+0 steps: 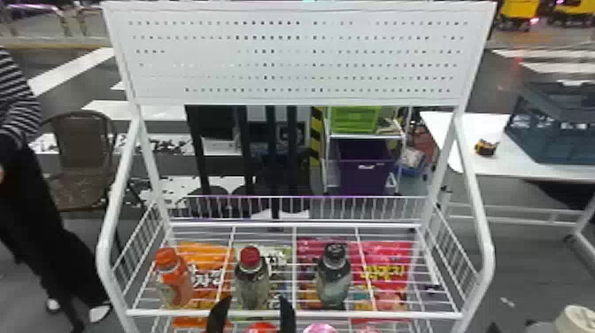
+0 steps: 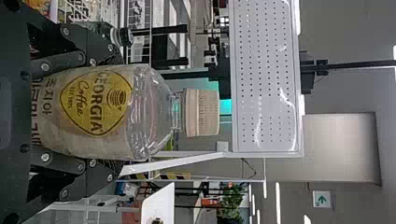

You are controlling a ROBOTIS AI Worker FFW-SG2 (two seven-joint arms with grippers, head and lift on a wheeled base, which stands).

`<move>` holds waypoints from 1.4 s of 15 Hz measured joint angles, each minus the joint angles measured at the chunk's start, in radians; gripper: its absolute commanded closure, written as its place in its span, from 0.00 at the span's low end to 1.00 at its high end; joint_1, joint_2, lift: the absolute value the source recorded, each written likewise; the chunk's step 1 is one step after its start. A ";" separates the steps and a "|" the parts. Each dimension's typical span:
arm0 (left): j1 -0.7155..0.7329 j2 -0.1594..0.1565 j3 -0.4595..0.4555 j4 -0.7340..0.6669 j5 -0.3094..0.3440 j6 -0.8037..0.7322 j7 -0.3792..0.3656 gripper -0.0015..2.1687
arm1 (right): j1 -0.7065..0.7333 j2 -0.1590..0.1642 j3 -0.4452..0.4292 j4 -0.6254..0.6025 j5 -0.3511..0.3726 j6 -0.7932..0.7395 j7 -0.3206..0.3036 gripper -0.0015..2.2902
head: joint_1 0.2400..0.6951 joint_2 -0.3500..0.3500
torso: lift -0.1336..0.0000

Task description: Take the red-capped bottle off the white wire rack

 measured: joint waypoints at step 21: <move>-0.017 0.033 0.015 -0.181 0.006 0.239 0.006 0.98 | -0.017 -0.005 0.010 0.008 0.004 0.006 0.000 0.60 | 0.57 0.50 | 1.00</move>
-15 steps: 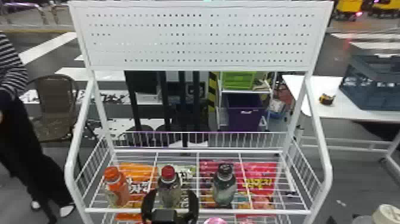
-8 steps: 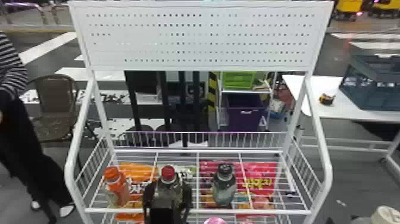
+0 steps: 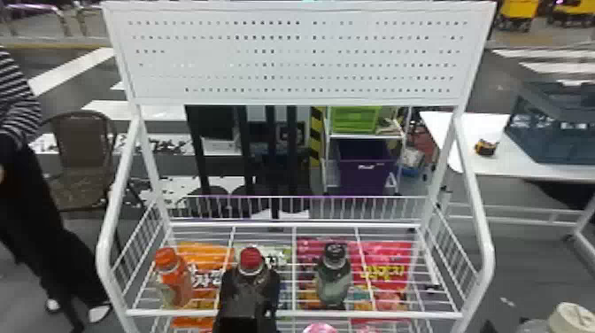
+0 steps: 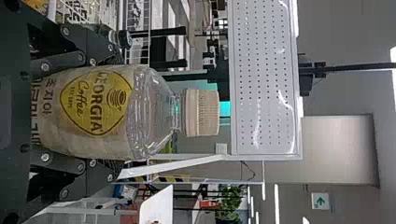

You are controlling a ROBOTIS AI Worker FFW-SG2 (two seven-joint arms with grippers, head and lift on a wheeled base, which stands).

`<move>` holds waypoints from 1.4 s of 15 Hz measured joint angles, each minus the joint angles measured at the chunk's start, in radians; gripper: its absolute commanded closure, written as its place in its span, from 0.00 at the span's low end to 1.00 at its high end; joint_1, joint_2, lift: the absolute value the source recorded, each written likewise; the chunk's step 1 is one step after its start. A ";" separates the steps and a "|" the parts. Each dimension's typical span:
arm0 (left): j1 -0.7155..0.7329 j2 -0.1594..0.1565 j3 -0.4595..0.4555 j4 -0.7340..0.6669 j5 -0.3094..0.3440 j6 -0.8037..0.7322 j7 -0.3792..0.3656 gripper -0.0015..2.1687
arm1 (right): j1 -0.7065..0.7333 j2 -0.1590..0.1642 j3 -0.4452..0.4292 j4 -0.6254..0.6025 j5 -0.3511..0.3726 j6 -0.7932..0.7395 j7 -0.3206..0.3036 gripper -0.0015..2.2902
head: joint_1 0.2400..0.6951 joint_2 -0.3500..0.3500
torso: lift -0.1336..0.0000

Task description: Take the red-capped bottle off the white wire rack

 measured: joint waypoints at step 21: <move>0.598 0.051 0.485 -0.830 0.065 0.293 -0.213 0.98 | -0.017 -0.001 0.044 0.030 0.030 0.010 0.000 0.60 | 0.57 0.50 | 1.00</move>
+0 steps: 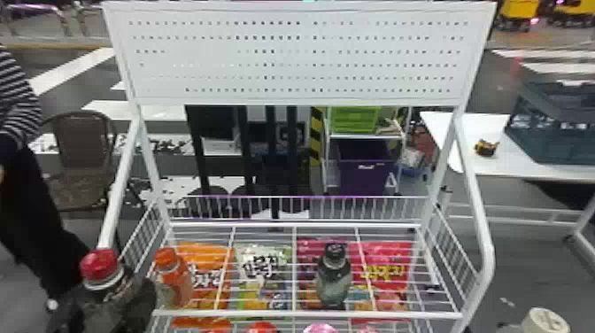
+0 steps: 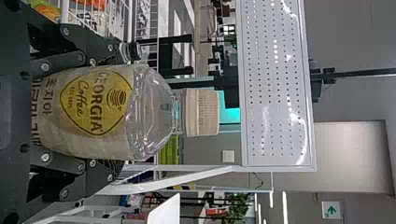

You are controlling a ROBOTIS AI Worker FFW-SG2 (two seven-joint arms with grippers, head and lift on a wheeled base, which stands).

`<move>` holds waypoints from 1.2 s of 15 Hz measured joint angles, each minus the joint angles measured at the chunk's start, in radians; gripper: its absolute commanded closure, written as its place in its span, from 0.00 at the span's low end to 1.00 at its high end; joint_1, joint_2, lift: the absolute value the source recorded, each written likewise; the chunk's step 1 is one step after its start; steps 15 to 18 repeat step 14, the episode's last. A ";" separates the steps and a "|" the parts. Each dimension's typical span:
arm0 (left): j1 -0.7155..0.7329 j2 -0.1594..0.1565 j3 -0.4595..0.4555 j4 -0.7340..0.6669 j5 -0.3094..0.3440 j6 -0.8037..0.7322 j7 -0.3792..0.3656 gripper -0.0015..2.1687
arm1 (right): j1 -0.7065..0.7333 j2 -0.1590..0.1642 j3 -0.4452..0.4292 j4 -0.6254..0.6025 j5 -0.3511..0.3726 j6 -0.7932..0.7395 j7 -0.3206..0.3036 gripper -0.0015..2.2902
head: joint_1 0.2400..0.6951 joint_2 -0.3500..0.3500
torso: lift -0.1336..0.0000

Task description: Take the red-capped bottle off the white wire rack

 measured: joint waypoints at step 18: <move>-0.024 -0.008 -0.023 0.005 -0.008 0.008 0.003 0.98 | -0.001 -0.004 -0.001 0.002 -0.005 0.006 0.000 0.60 | 0.57 0.50 | 1.00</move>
